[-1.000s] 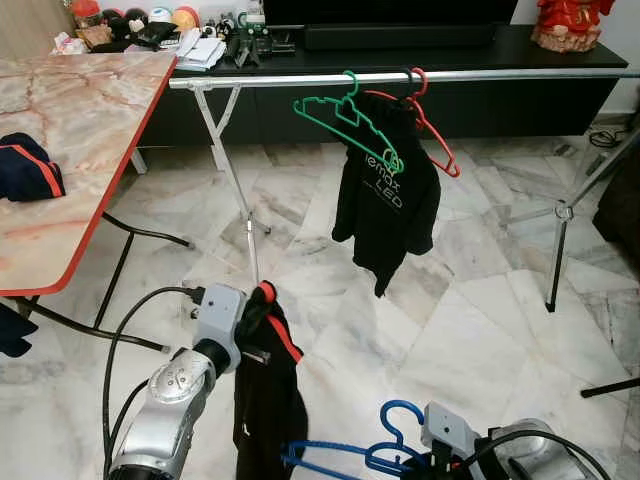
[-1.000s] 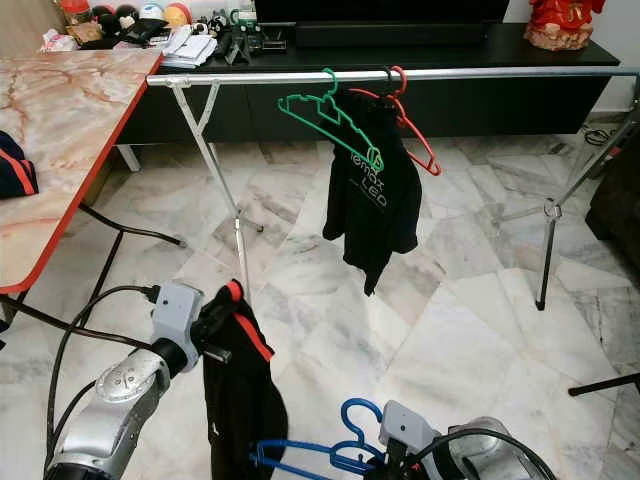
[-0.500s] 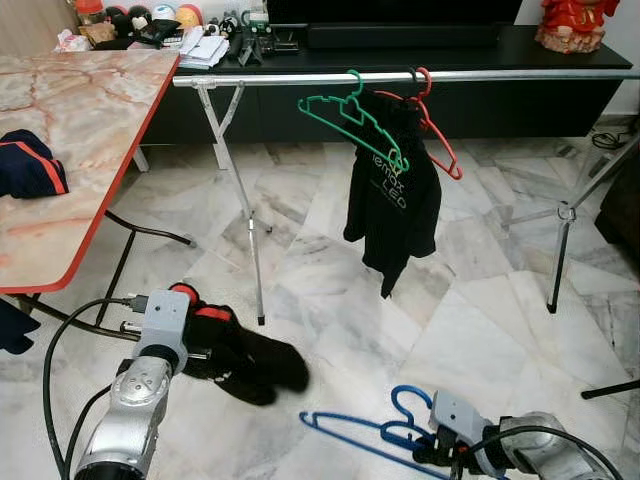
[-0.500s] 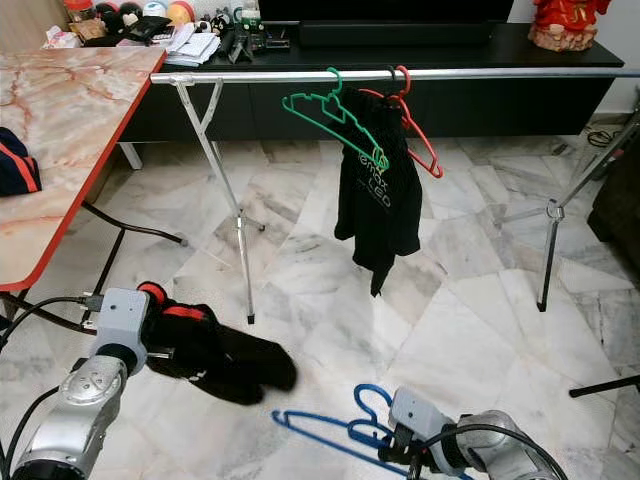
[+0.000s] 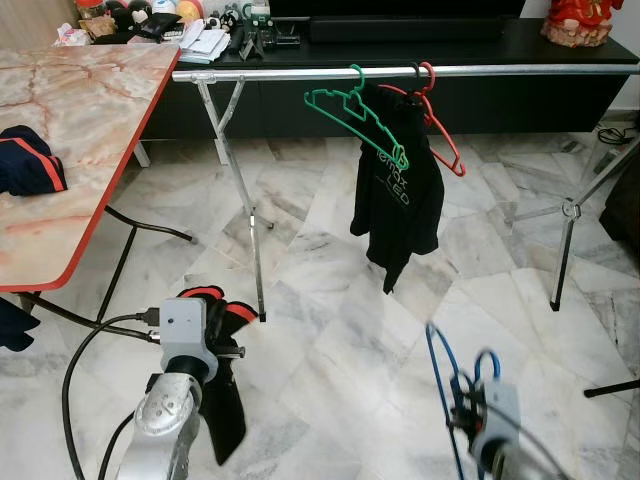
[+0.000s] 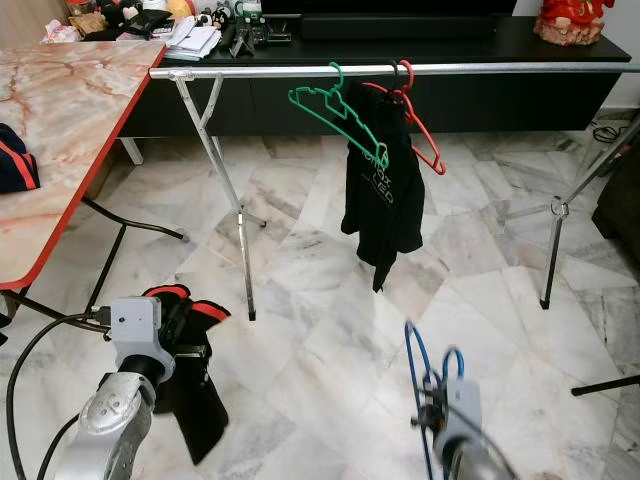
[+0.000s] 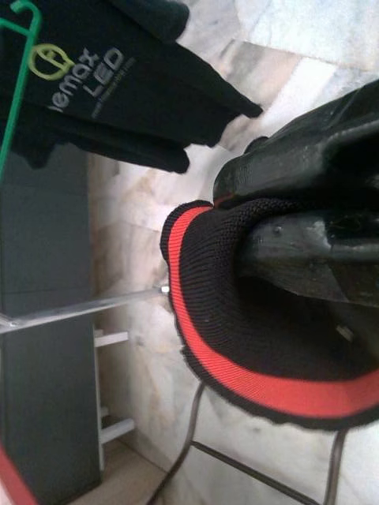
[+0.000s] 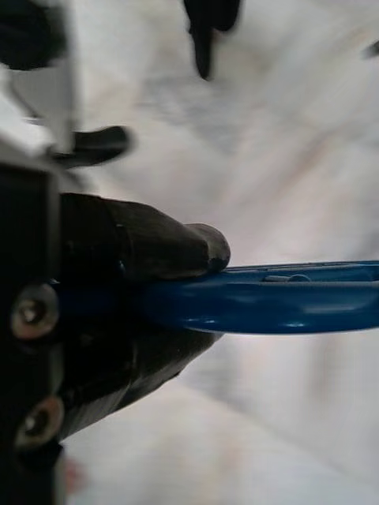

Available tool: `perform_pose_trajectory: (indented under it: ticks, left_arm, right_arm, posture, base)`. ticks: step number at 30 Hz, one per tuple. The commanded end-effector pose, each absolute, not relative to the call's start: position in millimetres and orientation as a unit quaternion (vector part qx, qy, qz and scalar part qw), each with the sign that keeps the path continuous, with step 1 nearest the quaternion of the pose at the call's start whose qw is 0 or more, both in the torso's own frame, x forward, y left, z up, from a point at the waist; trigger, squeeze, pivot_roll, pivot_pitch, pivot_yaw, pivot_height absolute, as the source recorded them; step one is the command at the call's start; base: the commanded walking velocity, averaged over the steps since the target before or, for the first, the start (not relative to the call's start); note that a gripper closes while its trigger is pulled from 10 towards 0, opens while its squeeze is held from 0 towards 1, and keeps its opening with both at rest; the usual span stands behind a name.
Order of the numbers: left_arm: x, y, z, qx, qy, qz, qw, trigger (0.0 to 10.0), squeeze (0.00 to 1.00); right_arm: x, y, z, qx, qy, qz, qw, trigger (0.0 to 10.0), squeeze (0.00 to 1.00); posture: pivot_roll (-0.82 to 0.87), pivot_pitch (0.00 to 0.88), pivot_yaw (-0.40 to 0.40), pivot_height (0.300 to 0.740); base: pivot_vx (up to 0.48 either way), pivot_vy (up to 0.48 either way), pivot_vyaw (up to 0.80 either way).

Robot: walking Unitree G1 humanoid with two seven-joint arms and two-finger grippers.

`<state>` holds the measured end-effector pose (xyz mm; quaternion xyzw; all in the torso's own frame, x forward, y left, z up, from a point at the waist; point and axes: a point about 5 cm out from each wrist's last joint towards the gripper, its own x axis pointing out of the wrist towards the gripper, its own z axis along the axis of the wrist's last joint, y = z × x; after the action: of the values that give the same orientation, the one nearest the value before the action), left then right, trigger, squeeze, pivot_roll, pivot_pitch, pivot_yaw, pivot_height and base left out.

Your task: Hang hanger

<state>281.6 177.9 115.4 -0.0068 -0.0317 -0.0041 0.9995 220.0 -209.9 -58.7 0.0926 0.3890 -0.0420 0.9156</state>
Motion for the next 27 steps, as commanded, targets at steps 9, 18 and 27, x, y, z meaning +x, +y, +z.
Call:
perform_pose_trajectory:
  ticks: [9, 18, 27]
  left_arm:
    - [269.2, 183.1, 135.3, -0.031, -0.053, 0.000, 0.998, 10.0, 0.00]
    - [262.4, 184.5, 136.5, -0.037, -0.043, 0.023, 0.998, 10.0, 0.00]
    - [256.1, 184.7, 131.2, -0.036, -0.032, 0.035, 0.998, 10.0, 0.00]
  right_arm:
    - [169.8, -215.8, -85.4, 0.068, 0.461, -0.093, 0.880, 10.0, 0.00]
    - [173.8, -202.4, -85.7, -0.034, 0.473, 0.002, 0.881, 10.0, 0.00]
    - [176.8, -198.9, -84.6, -0.040, 0.464, 0.015, 0.885, 10.0, 0.00]
  posture:
    - [0.00, 0.192, 0.022, 0.740]
    - [-0.01, 0.175, 0.017, 0.740]
    - [0.00, 0.144, 0.014, 0.740]
  base:
    - [0.000, 0.000, 0.00]
    - [0.000, 0.000, 0.00]
    - [0.000, 0.000, 0.00]
